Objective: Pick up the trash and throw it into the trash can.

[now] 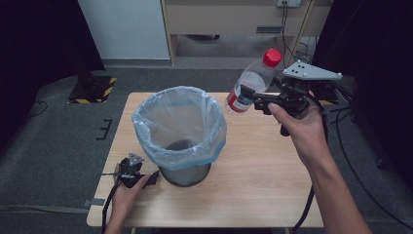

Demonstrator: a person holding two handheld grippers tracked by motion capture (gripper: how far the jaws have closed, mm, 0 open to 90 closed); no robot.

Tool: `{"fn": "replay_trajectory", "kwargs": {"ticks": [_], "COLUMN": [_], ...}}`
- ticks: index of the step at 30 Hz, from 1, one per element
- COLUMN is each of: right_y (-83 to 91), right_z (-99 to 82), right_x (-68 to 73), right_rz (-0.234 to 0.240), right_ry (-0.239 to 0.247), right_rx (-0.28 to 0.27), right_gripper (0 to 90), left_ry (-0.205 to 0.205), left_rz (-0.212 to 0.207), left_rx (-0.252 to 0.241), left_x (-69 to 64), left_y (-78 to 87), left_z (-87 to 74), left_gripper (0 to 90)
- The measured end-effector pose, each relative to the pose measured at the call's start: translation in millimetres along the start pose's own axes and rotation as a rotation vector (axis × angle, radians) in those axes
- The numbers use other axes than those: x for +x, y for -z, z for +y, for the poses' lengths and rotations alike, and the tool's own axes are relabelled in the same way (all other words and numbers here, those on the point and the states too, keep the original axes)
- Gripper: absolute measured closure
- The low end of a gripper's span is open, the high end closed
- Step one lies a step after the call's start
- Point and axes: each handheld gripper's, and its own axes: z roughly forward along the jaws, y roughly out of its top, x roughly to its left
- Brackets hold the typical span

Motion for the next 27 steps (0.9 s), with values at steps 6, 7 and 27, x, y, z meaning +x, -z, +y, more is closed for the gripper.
{"fn": "replay_trajectory", "kwargs": {"ticks": [6, 7, 27], "right_y": [-3.2, -4.1, -17.6], "right_z": [3.8, 3.9, 9.6], "right_x": [3.1, 3.1, 15.1], "right_rz": [0.015, 0.016, 0.076], "right_ry": [-0.005, -0.005, -0.026], "right_rx": [-0.026, -0.027, -0.071], "right_gripper": [28.2, 28.1, 28.2], "left_ry": [-0.001, -0.001, -0.004], "left_rz": [-0.001, -0.001, -0.004], "left_rx": [0.0, 0.0, 0.001], "left_x": [-0.1, -0.1, -0.2], "left_y": [0.0, 0.0, 0.1], "left_z": [0.0, 0.0, 0.0], "left_gripper": [0.0, 0.0, 0.0]}}
